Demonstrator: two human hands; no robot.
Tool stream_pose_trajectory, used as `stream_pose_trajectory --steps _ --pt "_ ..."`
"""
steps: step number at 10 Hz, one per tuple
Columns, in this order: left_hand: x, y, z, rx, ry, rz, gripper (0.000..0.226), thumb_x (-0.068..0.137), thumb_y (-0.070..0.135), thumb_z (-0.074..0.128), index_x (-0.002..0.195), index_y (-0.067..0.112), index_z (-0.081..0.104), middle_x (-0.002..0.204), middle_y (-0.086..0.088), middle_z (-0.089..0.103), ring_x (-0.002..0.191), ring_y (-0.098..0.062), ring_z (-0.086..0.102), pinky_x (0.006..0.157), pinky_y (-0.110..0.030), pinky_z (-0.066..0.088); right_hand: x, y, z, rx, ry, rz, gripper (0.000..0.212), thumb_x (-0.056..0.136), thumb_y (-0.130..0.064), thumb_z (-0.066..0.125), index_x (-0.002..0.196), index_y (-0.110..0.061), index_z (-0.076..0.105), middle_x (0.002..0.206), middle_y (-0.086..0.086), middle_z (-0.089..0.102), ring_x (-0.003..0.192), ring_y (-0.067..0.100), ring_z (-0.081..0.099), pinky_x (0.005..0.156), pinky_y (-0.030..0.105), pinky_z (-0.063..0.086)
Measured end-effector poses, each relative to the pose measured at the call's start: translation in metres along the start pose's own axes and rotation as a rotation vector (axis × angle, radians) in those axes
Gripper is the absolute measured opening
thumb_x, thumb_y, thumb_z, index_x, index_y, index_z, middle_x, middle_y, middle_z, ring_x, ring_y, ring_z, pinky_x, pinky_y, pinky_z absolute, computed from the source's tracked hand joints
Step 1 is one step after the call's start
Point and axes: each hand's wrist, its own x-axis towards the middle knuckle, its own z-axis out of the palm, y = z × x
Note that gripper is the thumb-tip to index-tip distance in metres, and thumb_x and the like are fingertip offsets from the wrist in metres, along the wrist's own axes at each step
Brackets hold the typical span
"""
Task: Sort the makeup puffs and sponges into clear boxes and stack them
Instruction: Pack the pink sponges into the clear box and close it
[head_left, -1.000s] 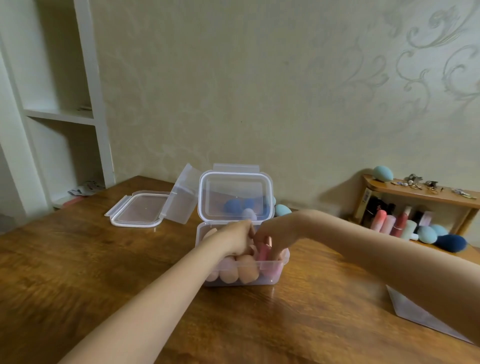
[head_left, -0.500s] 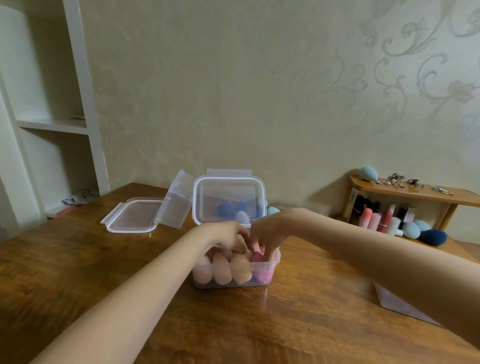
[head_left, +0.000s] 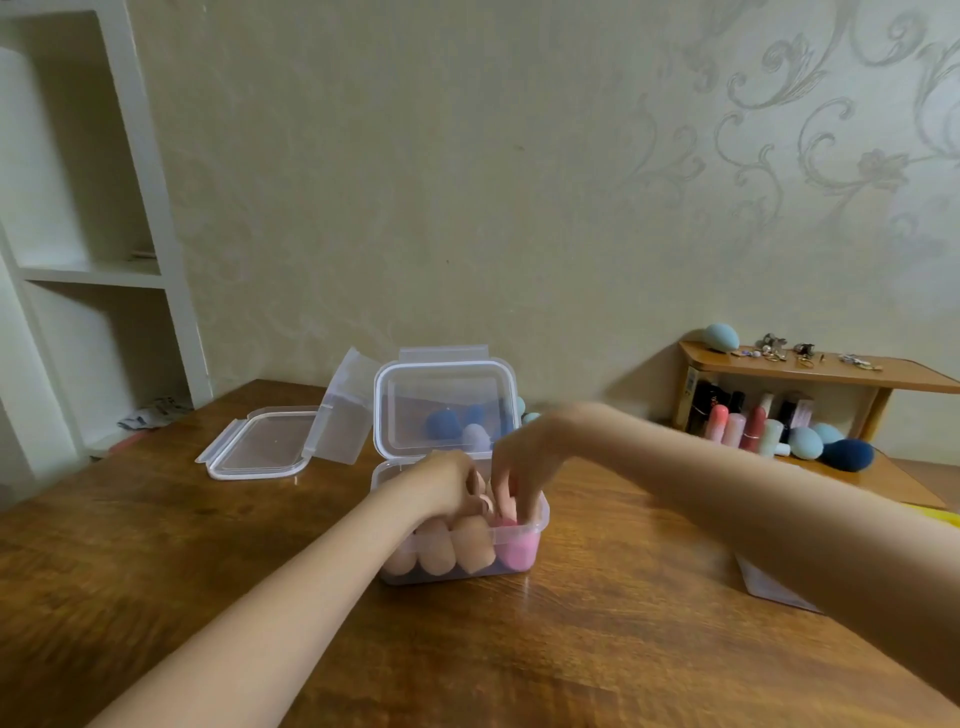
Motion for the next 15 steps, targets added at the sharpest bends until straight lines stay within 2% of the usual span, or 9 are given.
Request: stream_pose_trajectory --steps 3,7,8,9,10,11,13,14,15 --pt "-0.003 0.023 0.015 0.065 0.143 -0.023 0.026 0.091 0.014 0.053 0.070 0.024 0.042 0.124 -0.011 0.060 0.115 -0.027 0.055 0.075 -0.024 0.031 -0.004 -0.002 0.020 0.259 0.223 0.184 0.032 0.083 -0.025 0.067 0.112 -0.012 0.064 0.110 0.004 0.065 0.093 0.016 0.056 0.082 0.024 0.047" --pt "-0.012 0.006 0.008 0.029 0.067 0.063 0.016 0.092 0.029 0.046 0.083 0.018 0.054 0.072 0.001 0.055 0.075 -0.018 0.052 0.064 -0.025 0.038 0.016 -0.018 0.024 0.103 0.070 0.301 0.037 0.089 -0.008 0.056 0.126 -0.004 0.052 0.100 0.007 0.055 0.103 0.025 0.053 0.092 0.031 0.047" --pt "-0.022 -0.002 -0.023 -0.101 -0.012 0.083 0.018 0.092 0.023 0.050 0.086 0.013 0.064 0.088 -0.008 0.066 0.080 -0.019 0.057 0.076 -0.032 0.047 -0.007 -0.004 -0.004 0.270 0.162 0.322 0.033 0.086 -0.003 0.057 0.119 -0.004 0.061 0.099 0.008 0.062 0.090 0.021 0.058 0.065 0.017 0.044" --pt "-0.026 -0.012 -0.039 -0.152 0.162 0.055 0.017 0.092 0.018 0.052 0.096 0.010 0.066 0.100 -0.009 0.068 0.089 -0.019 0.060 0.082 -0.031 0.047 -0.016 0.015 -0.018 0.421 0.361 0.402 0.029 0.087 -0.005 0.052 0.113 0.000 0.064 0.093 0.012 0.066 0.077 0.022 0.061 0.056 0.021 0.044" --pt "-0.031 -0.033 -0.043 -0.178 0.608 -0.147 0.015 0.091 0.016 0.053 0.104 0.012 0.060 0.114 -0.009 0.061 0.100 -0.024 0.057 0.082 -0.033 0.046 -0.001 0.037 -0.008 0.703 0.597 0.479 0.039 0.088 -0.006 0.052 0.126 -0.001 0.053 0.125 0.016 0.059 0.108 0.033 0.060 0.089 0.039 0.051" --pt "-0.035 -0.045 -0.035 -0.315 0.666 -0.324 0.028 0.090 0.017 0.056 0.116 0.011 0.049 0.125 -0.013 0.048 0.104 -0.028 0.053 0.080 -0.034 0.045 0.016 0.036 0.007 1.038 0.610 0.471 0.054 0.087 -0.002 0.055 0.138 -0.002 0.036 0.134 0.019 0.049 0.117 0.036 0.055 0.096 0.044 0.049" --pt "-0.033 -0.051 -0.033 -0.830 0.452 -0.243 0.071 0.093 0.012 0.053 0.147 0.032 0.013 0.131 -0.012 0.049 0.114 -0.030 0.056 0.093 -0.044 0.052 0.013 0.033 0.021 1.451 0.719 0.429 0.061 0.085 -0.001 0.058 0.139 -0.012 0.031 0.118 0.017 0.054 0.102 0.033 0.059 0.084 0.044 0.054" --pt "-0.029 -0.030 -0.035 -0.891 0.369 -0.144 0.071 0.096 0.030 0.048 0.147 0.039 0.000 0.148 -0.010 0.038 0.127 -0.032 0.048 0.101 -0.047 0.045 -0.025 0.043 0.027 1.502 0.738 0.523 0.045 0.088 -0.010 0.060 0.130 -0.012 0.044 0.105 0.014 0.060 0.091 0.028 0.059 0.089 0.048 0.052" --pt "-0.027 -0.015 -0.030 -0.870 0.297 -0.068 0.069 0.095 0.046 0.041 0.146 0.043 -0.005 0.155 -0.005 0.026 0.130 -0.031 0.046 0.108 -0.049 0.038 -0.048 0.046 0.028 1.438 0.838 0.603 0.037 0.088 -0.016 0.061 0.123 -0.007 0.053 0.118 0.019 0.060 0.096 0.029 0.060 0.087 0.045 0.053"
